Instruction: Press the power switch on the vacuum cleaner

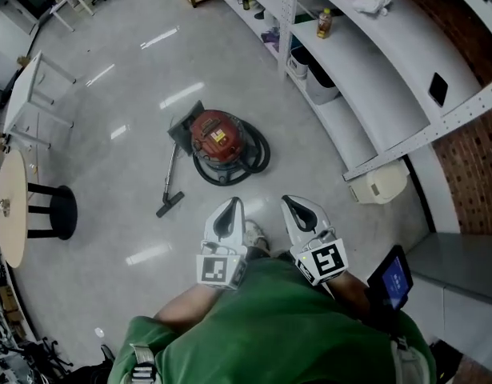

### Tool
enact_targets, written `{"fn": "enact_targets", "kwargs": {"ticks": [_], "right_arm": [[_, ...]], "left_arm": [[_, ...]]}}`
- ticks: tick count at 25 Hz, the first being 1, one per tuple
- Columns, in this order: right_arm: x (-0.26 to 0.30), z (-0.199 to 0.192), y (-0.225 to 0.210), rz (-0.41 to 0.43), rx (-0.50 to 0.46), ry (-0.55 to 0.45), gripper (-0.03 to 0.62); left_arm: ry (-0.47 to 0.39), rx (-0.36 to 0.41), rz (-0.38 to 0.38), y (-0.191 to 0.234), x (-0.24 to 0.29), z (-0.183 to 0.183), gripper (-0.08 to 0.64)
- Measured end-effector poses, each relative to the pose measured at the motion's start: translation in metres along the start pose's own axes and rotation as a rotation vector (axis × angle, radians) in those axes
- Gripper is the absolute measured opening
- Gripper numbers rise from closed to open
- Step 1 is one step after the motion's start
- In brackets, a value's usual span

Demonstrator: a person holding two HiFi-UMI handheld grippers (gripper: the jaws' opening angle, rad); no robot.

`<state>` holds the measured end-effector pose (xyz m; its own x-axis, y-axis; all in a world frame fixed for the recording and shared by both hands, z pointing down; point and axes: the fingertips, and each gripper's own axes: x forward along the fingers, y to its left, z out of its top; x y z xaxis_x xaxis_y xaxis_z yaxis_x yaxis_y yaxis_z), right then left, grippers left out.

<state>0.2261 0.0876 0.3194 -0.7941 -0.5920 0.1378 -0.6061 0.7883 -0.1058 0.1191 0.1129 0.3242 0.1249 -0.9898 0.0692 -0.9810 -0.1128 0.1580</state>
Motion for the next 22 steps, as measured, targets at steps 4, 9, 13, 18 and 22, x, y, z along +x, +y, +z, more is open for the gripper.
{"fn": "enact_targets", "kwargs": {"ticks": [4,9,13,18,22], "right_arm": [[0.043,0.008,0.001,0.035,-0.019,0.011,0.0],[0.092,0.013,0.009,0.079,-0.04,0.017,0.0],[0.12,0.014,0.02,0.125,-0.056,0.029,0.0],[0.147,0.016,0.025,0.184,-0.07,0.038,0.0],[0.168,0.015,0.024,0.24,-0.072,0.045,0.0]], "left_arm": [[-0.01,-0.012,0.037,0.036,0.015,0.007,0.008],[-0.021,-0.018,0.088,0.083,0.024,0.01,0.008],[-0.028,-0.033,0.135,0.111,0.023,0.012,0.008],[-0.034,-0.038,0.19,0.131,0.026,0.012,0.008],[-0.035,-0.045,0.253,0.145,0.029,0.01,0.008]]}}
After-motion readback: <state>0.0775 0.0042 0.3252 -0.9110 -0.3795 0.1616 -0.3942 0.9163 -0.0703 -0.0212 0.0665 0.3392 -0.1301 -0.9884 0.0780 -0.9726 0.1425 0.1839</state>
